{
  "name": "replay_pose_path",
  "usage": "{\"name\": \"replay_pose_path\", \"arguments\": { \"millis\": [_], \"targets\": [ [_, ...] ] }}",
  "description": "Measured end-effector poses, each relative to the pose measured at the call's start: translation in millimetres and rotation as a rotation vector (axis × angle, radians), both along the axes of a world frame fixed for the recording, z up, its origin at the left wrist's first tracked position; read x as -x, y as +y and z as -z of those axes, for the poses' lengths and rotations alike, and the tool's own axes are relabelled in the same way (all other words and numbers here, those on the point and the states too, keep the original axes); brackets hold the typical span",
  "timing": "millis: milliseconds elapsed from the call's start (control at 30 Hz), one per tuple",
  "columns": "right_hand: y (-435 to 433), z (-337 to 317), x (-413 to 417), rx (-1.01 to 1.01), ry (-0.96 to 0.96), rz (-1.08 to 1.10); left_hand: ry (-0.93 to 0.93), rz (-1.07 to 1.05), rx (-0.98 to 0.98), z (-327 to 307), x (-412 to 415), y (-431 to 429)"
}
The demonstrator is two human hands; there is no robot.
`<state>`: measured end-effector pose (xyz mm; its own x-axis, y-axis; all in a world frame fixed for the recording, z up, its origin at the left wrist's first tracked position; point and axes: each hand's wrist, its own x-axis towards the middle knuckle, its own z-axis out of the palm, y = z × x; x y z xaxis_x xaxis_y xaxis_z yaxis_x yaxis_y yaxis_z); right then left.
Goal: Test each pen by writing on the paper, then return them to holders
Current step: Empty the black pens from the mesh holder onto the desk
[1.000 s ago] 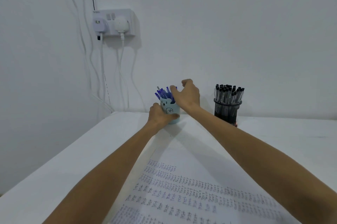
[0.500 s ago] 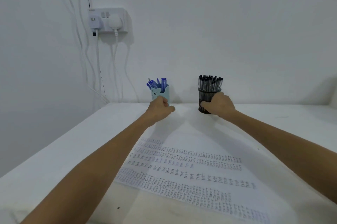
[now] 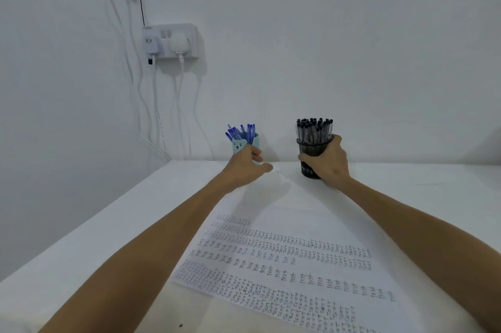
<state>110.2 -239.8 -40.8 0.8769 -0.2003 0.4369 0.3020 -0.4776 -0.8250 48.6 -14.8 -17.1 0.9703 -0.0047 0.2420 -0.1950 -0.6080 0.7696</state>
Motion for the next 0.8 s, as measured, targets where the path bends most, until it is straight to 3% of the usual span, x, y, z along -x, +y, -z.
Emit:
{"name": "replay_pose_path", "arguments": {
  "millis": [67,233,333,400,533,700,800],
  "targets": [
    [8.8,-7.9,6.9,0.116,-0.025,-0.049,-0.109,0.021,-0.088,-6.1,1.2,7.6],
    [43.6,-30.8,28.9,0.729,-0.070,-0.090,-0.424,0.046,-0.708,-29.5,6.9,23.4],
    [69.3,-30.2,45.8,1.016,-0.158,-0.125,-0.370,0.056,-1.020,-37.9,11.2,26.4],
    [83.8,-29.7,55.1,1.092,-0.169,-0.168,-0.246,0.066,-1.136,-36.5,14.2,27.2],
    [99.2,-26.6,61.5,1.136,-0.189,-0.243,-0.012,0.039,-1.026,-27.4,20.3,37.1],
    [88.3,-18.7,50.8,1.176,-0.366,-0.192,0.085,0.039,-0.840,-22.8,18.0,63.8],
    [73.2,-23.1,43.4,1.173,-0.343,-0.198,0.143,0.077,-0.836,-25.6,20.2,71.9]
  ]
}}
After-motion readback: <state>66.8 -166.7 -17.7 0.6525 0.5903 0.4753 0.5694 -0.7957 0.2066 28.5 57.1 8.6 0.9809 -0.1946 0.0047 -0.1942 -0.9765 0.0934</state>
